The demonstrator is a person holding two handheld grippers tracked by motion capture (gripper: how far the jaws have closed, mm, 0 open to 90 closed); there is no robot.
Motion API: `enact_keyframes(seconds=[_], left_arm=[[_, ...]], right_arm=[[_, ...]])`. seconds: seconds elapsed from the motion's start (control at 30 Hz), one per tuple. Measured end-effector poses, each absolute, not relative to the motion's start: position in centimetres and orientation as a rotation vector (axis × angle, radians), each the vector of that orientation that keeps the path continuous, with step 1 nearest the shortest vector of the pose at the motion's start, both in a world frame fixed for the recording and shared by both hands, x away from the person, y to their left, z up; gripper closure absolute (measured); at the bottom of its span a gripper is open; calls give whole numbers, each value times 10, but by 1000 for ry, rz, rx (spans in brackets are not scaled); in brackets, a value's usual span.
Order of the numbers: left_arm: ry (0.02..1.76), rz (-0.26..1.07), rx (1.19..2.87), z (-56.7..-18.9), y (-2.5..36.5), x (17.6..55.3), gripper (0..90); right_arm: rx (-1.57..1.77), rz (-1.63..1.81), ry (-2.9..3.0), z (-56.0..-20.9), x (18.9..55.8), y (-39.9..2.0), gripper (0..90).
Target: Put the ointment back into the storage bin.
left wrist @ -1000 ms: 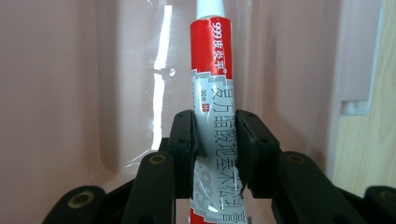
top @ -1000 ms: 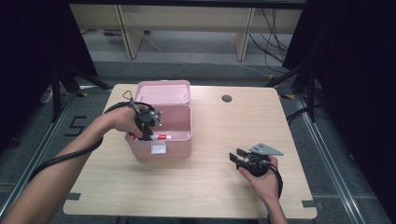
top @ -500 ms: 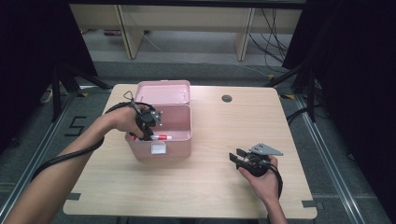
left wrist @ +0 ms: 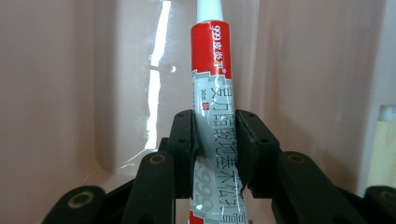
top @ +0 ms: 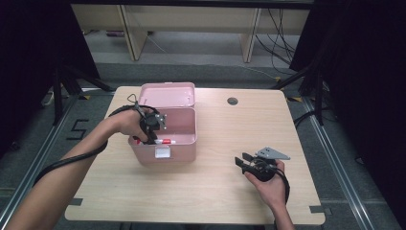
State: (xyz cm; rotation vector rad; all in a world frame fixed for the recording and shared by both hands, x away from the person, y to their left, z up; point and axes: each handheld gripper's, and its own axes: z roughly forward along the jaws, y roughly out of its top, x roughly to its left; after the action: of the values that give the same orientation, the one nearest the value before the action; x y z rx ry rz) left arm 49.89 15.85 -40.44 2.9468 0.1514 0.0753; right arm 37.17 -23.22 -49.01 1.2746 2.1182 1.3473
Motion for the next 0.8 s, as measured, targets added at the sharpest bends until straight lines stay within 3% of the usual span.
enact_keyframes(seconds=[0.17,0.27,0.8], left_arm=[[218,65,2952,-404,158,498,671],[248,96,2931,-400,159,499,579],[359,234,2767,-378,175,499,570]], right_arm=[[1274,1346,2116,-490,372,-232,589],[1276,1348,2117,-490,372,-232,589],[1270,1343,2114,-490,372,-232,590]])
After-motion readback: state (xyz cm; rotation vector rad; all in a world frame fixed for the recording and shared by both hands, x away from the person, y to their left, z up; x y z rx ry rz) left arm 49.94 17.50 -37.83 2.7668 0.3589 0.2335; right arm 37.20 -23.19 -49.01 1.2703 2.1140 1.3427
